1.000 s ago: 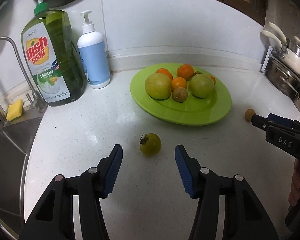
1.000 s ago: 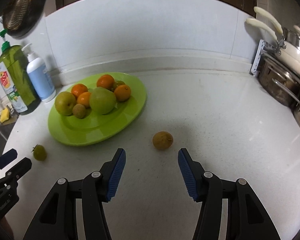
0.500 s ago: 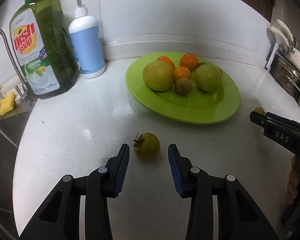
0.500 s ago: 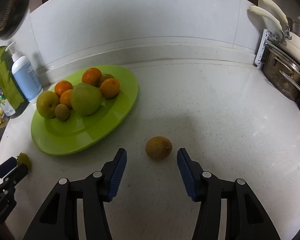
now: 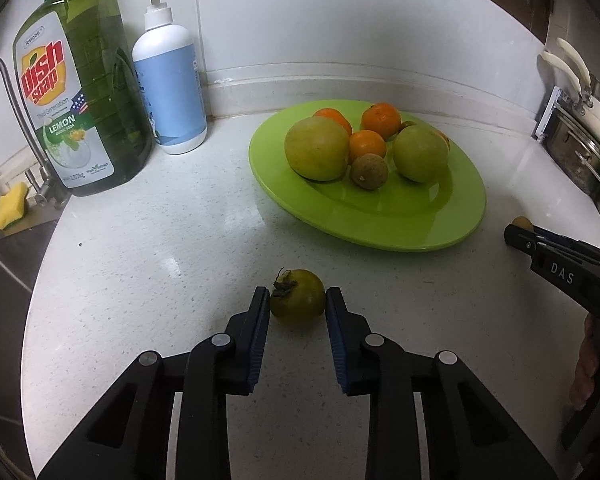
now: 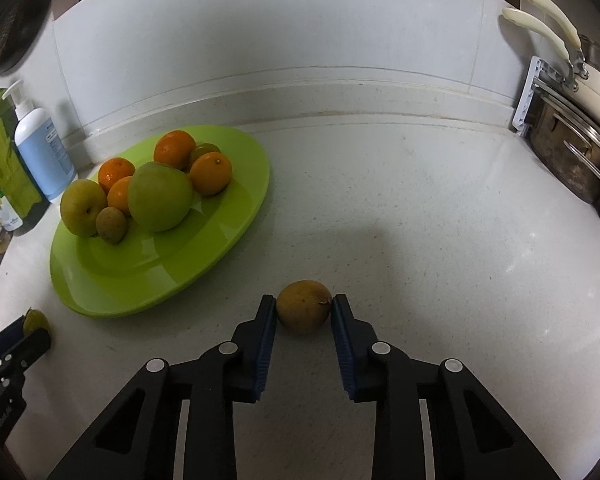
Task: Organize fruits
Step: 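Grasp the green tomato with left tool while right tool grasps brown kiwi, then place the tomato on the plate with left tool while right tool places kiwi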
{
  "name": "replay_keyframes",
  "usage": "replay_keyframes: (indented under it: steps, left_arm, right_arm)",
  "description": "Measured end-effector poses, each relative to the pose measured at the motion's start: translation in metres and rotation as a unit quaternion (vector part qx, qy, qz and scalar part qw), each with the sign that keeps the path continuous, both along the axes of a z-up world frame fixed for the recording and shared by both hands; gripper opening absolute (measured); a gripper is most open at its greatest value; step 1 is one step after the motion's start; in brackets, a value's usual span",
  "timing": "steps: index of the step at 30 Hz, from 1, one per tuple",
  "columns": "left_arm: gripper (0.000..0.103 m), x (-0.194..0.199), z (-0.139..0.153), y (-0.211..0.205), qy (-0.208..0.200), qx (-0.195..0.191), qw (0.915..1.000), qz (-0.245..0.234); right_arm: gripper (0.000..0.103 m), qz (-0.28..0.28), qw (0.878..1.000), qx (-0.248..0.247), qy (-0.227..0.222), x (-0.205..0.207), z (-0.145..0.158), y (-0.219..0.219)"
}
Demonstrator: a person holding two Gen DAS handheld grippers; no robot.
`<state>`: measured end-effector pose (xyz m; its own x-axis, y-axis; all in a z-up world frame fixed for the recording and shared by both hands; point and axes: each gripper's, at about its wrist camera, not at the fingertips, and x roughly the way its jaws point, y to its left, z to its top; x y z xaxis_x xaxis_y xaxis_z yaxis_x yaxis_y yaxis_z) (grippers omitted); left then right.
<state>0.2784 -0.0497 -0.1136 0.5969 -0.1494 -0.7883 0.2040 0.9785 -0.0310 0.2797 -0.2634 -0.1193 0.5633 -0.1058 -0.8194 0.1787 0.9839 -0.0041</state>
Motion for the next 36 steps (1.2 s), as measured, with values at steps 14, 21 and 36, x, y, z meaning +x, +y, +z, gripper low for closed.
replay_keyframes:
  steps: [14, 21, 36]
  left_arm:
    - [0.029, -0.011, 0.020, 0.001, -0.024, -0.012, 0.9994, -0.019]
    - [0.029, -0.019, 0.037, -0.002, -0.044, -0.015, 0.9983, -0.037]
    - [0.029, 0.001, 0.058, -0.015, -0.064, -0.028, 0.9935, -0.090]
  right_arm:
    - [0.029, 0.024, 1.000, 0.006, -0.011, -0.016, 0.015, 0.011]
    - [0.029, 0.038, 0.999, 0.012, -0.025, -0.024, 0.030, 0.017]
    - [0.029, 0.116, 0.992, 0.040, -0.037, -0.007, 0.047, 0.047]
